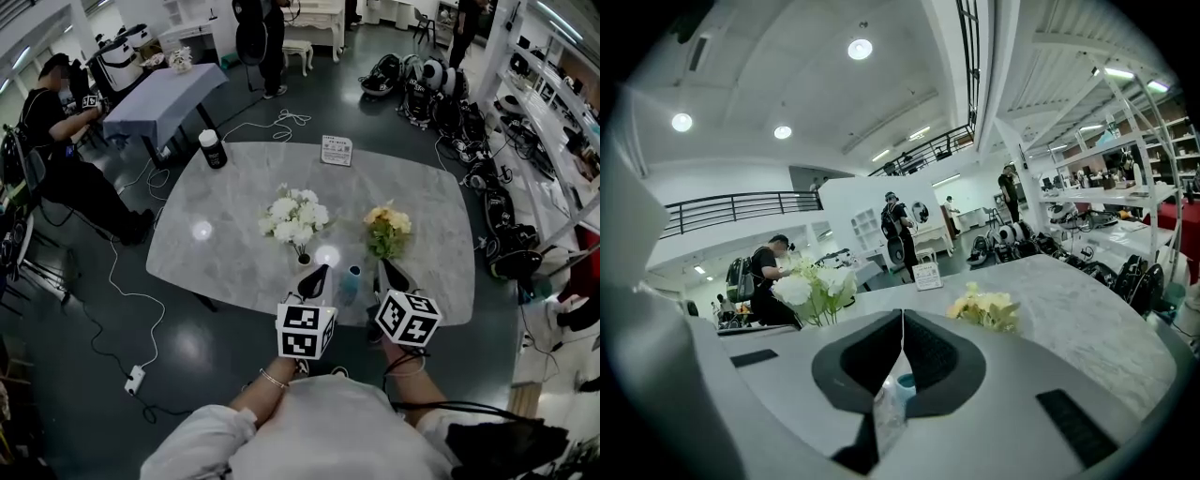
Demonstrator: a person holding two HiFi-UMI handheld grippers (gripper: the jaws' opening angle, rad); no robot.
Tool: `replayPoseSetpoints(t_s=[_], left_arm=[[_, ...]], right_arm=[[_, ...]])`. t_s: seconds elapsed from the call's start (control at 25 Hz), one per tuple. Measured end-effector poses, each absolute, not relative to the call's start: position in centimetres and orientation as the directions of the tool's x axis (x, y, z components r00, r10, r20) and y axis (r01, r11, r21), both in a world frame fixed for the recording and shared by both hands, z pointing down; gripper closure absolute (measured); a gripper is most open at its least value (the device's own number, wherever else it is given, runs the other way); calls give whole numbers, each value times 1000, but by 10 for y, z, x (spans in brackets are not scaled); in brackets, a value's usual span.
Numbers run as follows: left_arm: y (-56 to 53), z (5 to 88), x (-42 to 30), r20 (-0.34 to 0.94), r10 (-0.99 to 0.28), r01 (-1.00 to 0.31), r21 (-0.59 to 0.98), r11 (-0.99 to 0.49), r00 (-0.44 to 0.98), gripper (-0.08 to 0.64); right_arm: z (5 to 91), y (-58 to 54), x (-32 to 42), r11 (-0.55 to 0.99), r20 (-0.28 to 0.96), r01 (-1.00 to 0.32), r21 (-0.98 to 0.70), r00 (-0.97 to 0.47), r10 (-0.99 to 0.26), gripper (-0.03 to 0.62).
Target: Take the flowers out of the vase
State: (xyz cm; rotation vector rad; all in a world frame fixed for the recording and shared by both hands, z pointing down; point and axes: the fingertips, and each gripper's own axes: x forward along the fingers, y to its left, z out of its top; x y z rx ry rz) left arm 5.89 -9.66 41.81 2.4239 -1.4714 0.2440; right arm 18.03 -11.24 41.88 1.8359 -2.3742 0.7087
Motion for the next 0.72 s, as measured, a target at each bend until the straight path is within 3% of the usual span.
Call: replayPoseSetpoints(t_s=[0.72], left_arm=[[-75,435,30,348,-890,-955,143,-258,293,551]], right_arm=[[426,-115,147,367,335,-855,-366,-489,-805,581]])
